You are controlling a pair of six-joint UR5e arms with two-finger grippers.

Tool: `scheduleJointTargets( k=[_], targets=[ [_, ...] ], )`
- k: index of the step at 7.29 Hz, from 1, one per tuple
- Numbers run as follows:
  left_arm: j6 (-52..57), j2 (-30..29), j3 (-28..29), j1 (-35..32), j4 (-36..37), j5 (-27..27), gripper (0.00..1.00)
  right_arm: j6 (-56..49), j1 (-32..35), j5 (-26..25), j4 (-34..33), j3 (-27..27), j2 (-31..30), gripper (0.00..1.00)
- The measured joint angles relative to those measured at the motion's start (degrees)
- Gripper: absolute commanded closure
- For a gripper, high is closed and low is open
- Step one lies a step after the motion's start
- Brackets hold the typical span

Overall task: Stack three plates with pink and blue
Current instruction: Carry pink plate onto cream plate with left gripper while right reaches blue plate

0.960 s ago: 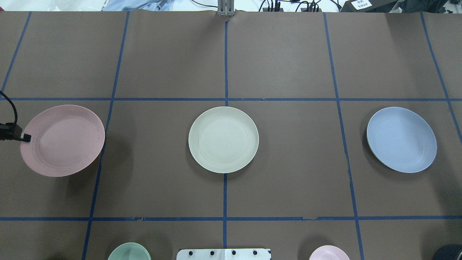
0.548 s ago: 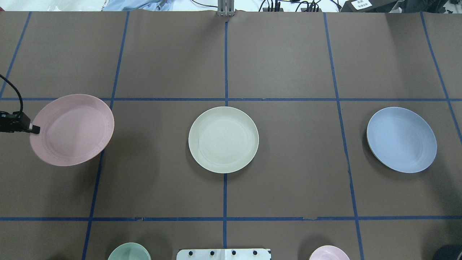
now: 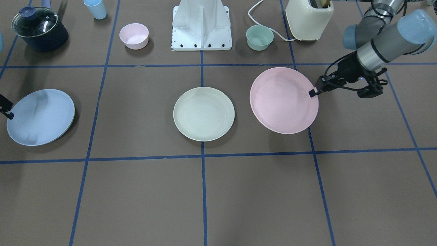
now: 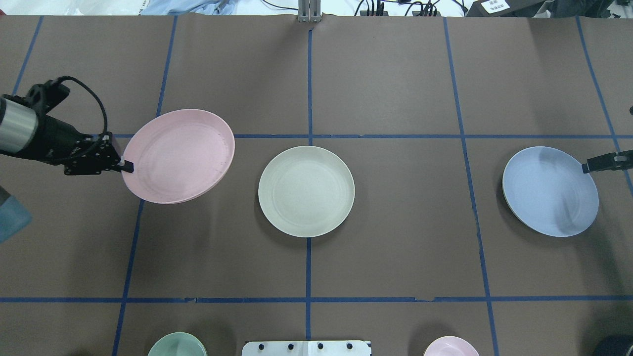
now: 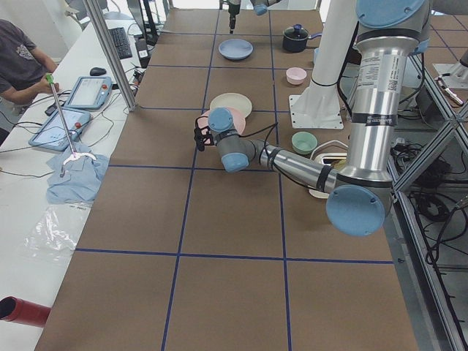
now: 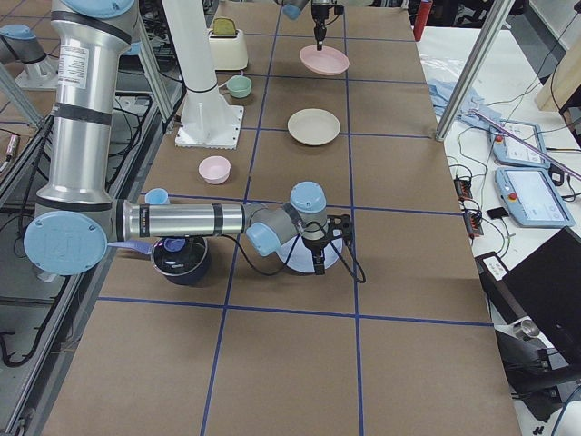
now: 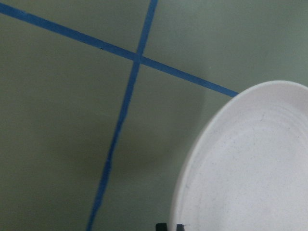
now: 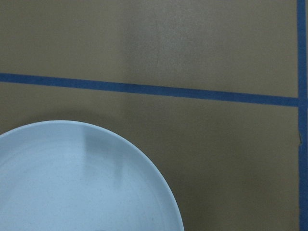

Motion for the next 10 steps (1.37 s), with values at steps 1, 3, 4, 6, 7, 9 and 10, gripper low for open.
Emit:
scheduleJointTargets(
  k=[1,3,4,6,7,9,10],
  targets=[
    [-3.94,-2.07,-0.01,3.21,0.02,2.42,1.0,0.72,-1.08,-0.06,1.5,-1.94,0.62,0.0],
    [-9.35,-5.31,0.02,7.77,0.18,5.22,1.0,0.98,-1.74,0.94,1.99,-3.44,1.06,0.16],
    [-10.58,-6.32,0.03,9.24,0.27,6.29,1.0,0.95,-1.78,2.17,1.9,-3.81,1.0,0.21],
    [-11.29,-7.15,0.03,10.33,0.4,6.95,1.0,0.93,-1.78,4.91,1.94,-4.38,0.52,0.52],
    [-11.37,-7.35,0.06,10.46,0.42,7.0,1.0,0.81,-1.77,5.32,1.94,-4.75,0.41,0.69],
    [-11.68,-8.03,0.23,11.34,0.55,7.18,1.0,0.33,-1.77,5.56,2.2,-5.7,0.47,0.78],
    [-12.19,-8.67,0.44,12.11,0.93,7.73,1.0,0.2,-1.76,5.58,2.24,-5.92,0.49,0.85]
  ],
)
